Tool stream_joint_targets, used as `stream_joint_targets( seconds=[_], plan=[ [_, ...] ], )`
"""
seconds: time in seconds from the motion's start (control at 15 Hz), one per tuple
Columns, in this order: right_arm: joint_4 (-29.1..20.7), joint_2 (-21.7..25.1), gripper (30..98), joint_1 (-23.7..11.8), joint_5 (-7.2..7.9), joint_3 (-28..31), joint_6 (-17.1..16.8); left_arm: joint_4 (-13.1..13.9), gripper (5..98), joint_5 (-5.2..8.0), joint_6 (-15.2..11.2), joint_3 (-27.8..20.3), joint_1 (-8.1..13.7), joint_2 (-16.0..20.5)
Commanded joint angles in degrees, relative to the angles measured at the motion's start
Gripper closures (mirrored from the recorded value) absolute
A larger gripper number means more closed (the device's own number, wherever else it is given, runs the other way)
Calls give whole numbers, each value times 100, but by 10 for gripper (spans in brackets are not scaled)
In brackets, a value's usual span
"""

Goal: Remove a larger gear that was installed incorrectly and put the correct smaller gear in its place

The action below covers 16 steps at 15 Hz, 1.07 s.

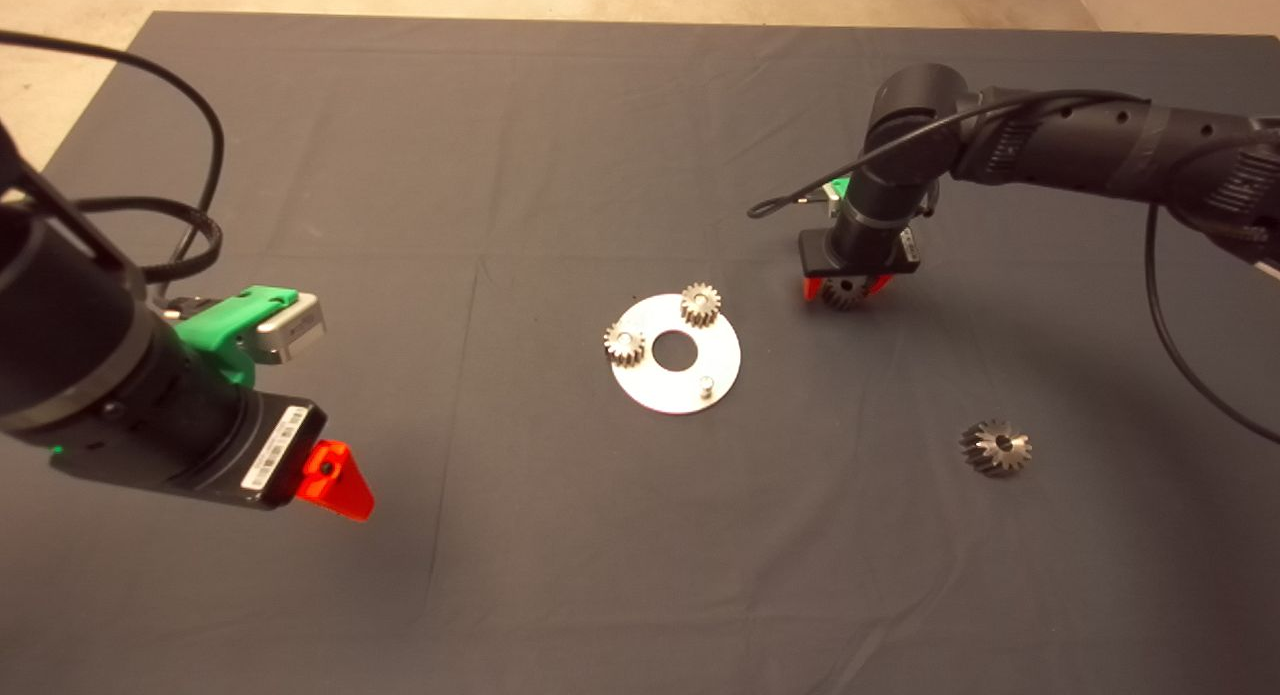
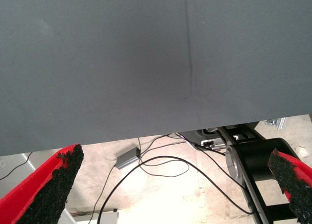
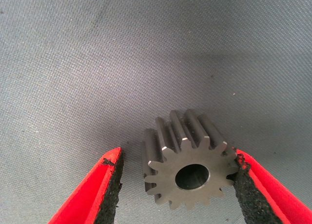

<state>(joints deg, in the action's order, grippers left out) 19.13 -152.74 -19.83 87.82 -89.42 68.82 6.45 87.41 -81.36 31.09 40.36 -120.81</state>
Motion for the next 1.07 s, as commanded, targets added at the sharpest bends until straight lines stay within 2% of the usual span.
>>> stream_joint_targets(
  seconds=[0.0,0.2,0.33,0.53,0.67,1.0],
  plan=[
    [109,-24,725,-126,-1,49,-9,85,58,171,15,-60,95,8],
    [109,-16,731,-126,-1,66,0,85,58,171,15,-60,95,8],
    [118,-24,770,-126,-1,66,0,85,58,171,15,-60,95,17],
    [119,-24,775,-128,-1,66,0,85,58,171,15,-60,95,8],
    [118,-24,818,-126,-1,66,0,85,58,171,15,-60,95,8],
    [109,-33,845,-127,-1,66,0,85,58,171,15,-43,95,0]
  ],
)
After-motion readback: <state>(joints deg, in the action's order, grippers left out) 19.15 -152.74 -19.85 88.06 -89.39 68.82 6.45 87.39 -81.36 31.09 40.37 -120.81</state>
